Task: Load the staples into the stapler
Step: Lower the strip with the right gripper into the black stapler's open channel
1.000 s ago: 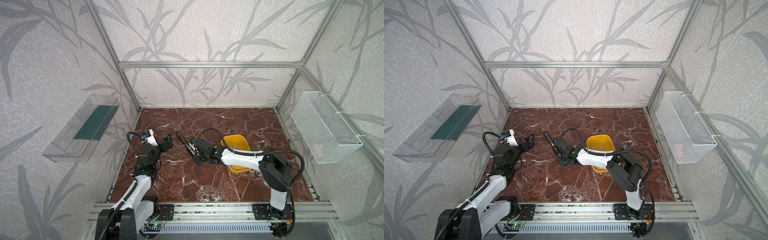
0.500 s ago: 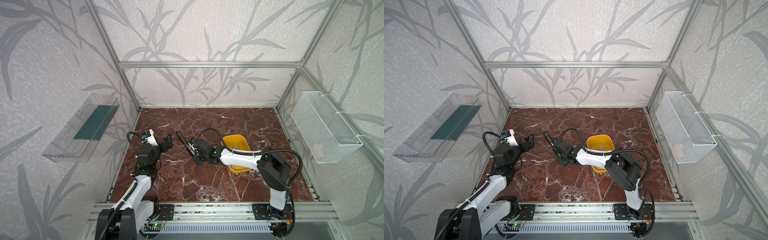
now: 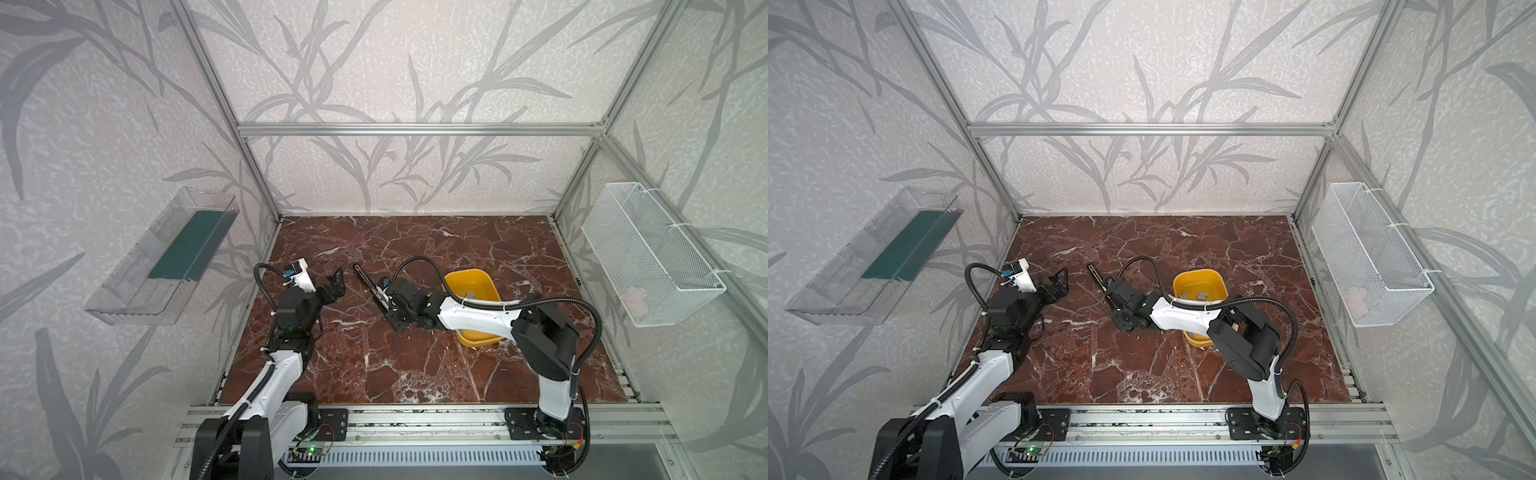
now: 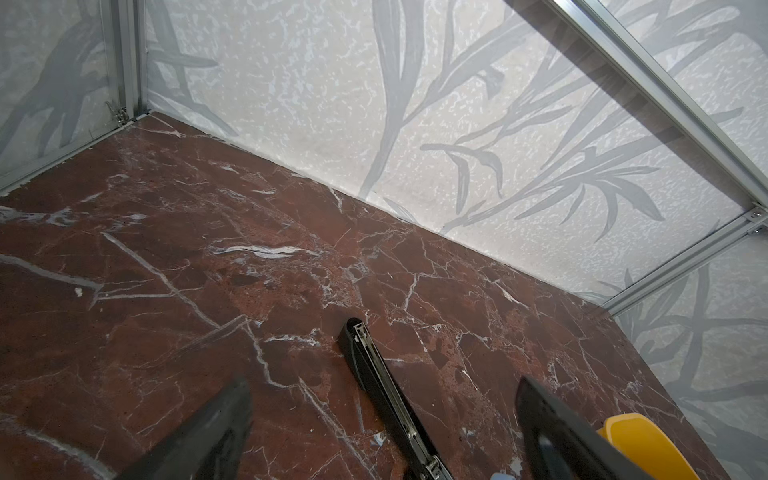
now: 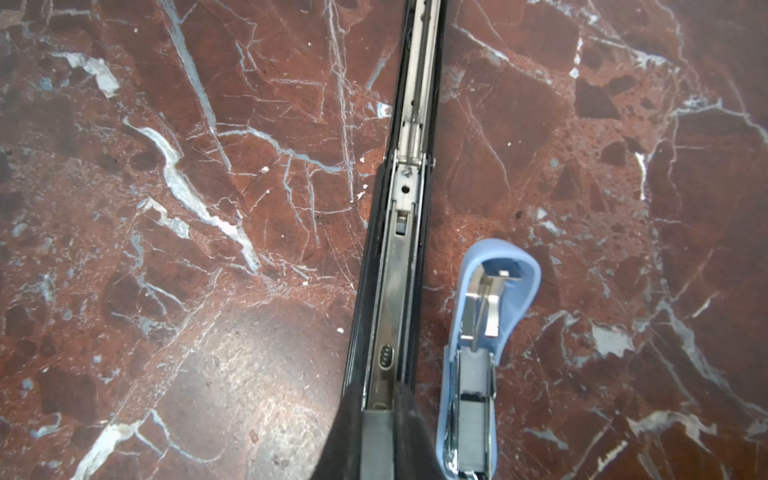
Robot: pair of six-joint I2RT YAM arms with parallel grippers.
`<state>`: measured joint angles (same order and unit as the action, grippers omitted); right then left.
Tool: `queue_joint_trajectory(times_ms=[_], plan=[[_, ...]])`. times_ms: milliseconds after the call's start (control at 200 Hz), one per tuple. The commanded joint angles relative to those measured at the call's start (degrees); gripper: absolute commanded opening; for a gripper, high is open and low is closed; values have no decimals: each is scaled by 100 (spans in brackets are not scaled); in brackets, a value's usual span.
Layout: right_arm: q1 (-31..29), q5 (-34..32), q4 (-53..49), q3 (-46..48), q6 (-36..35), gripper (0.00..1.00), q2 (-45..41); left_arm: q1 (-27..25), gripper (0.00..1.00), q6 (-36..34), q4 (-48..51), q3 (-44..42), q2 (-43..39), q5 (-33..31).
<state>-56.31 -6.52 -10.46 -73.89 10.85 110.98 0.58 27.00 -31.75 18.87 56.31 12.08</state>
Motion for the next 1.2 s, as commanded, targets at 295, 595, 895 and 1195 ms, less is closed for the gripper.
queue_joint_trajectory(times_ms=[295,595,895,1195], plan=[[-1,-2,67,292,254,6,-197,-5,99,-20,-170,-76,-14,26],[-66,-8,223,528,422,6,-320,-4,99,-19,-174,-73,-20,37],[-117,-33,332,666,576,9,-367,-12,99,-17,-181,-76,-19,47],[-152,-33,246,568,550,29,-416,-10,99,-12,-182,-70,-14,50]])
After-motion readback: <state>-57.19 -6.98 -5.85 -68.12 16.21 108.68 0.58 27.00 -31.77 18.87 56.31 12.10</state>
